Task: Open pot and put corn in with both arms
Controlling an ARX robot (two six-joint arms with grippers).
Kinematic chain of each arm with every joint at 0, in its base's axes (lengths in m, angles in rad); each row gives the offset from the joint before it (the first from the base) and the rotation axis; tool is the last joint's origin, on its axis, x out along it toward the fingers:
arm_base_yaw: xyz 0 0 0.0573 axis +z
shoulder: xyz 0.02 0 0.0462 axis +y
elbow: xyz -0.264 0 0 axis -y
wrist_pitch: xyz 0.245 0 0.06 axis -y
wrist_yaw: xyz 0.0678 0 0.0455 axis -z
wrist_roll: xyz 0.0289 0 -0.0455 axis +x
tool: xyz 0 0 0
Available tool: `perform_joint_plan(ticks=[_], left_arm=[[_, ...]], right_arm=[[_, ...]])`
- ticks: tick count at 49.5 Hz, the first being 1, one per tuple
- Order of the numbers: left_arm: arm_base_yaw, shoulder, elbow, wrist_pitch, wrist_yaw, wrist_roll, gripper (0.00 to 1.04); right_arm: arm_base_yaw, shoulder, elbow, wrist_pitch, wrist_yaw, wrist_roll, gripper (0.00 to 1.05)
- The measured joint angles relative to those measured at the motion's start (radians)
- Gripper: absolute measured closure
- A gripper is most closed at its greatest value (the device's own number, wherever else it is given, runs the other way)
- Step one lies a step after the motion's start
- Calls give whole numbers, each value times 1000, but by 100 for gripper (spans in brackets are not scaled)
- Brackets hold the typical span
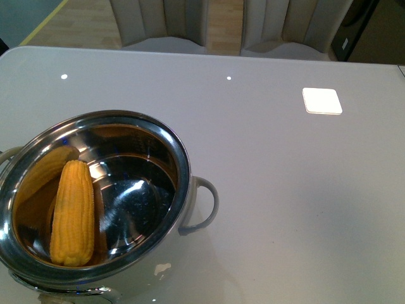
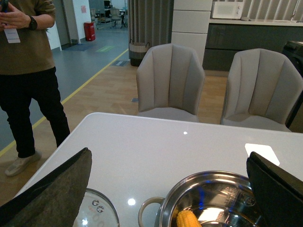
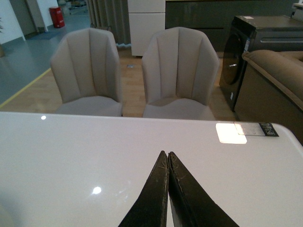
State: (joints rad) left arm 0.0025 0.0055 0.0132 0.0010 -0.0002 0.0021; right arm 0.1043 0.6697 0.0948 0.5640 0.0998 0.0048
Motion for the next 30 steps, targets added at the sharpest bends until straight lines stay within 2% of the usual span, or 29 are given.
perform_joint_plan(ticks=[6, 9, 30], left_arm=[[0, 0, 0, 0, 0, 0, 7], [0, 0, 0, 0, 0, 0, 7], [0, 0, 0, 0, 1, 0, 7]], right_arm=[[-68, -56, -20, -35, -89, -1, 103], [-92, -82, -28, -53, -90, -1, 103], [-101, -228, -77, -126, -100, -2, 103]])
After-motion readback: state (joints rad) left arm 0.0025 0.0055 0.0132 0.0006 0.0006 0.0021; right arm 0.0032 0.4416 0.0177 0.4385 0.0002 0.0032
